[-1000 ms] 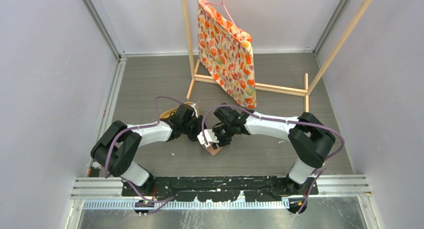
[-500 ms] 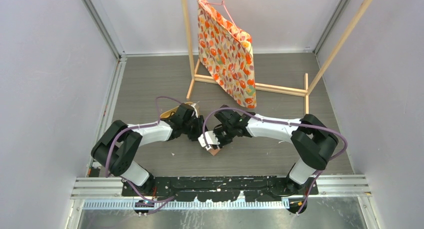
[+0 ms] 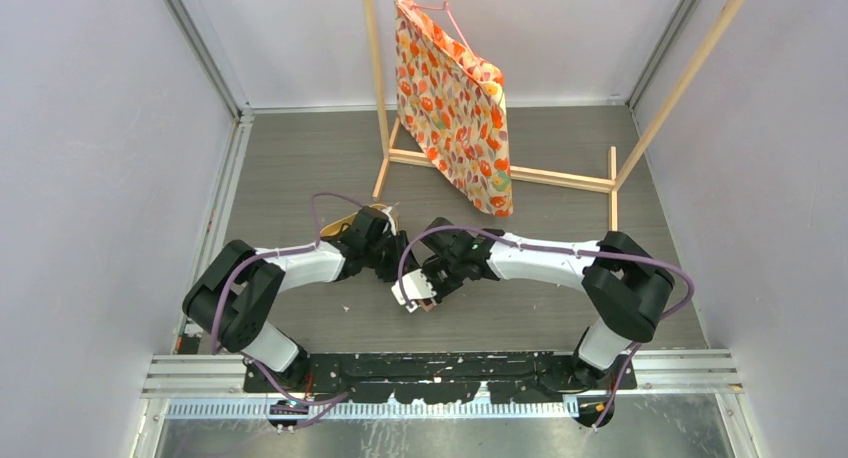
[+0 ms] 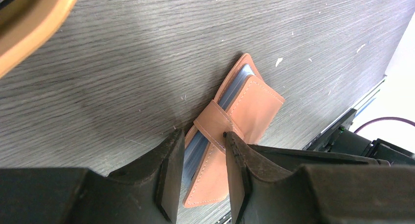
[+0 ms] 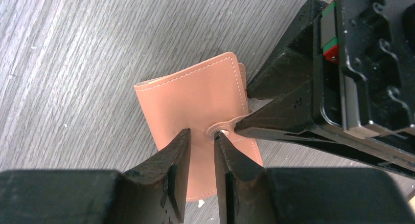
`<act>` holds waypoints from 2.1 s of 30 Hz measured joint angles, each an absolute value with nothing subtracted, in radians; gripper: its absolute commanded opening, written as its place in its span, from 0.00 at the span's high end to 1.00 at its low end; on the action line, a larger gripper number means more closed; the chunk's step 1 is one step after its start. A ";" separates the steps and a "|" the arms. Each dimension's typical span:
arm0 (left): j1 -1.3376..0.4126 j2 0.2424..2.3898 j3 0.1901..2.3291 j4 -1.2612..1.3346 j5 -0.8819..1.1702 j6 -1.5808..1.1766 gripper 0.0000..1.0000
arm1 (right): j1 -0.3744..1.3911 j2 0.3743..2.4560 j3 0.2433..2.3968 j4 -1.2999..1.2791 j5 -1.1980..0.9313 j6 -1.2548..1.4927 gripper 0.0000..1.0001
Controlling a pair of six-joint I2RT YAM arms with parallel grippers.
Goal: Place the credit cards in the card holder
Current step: Close the card holder at the center of the board, then reset both arms
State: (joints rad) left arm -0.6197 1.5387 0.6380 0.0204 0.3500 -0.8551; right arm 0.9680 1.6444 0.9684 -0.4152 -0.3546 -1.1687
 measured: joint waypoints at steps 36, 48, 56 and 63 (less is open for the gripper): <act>-0.666 1.452 0.651 -0.094 0.323 -0.798 0.51 | 0.804 1.575 1.248 -1.047 -0.584 -1.131 0.49; -0.646 0.875 0.808 -0.271 0.236 -0.515 0.00 | 0.270 1.052 1.195 -1.206 -0.723 -1.008 0.15; -0.576 0.801 1.048 -0.508 0.289 -0.398 0.00 | -0.115 0.908 1.199 -1.098 -0.704 -0.575 0.00; -0.574 0.701 1.070 -0.630 0.322 -0.386 0.00 | -0.138 0.854 1.275 -1.002 -0.623 -0.184 0.00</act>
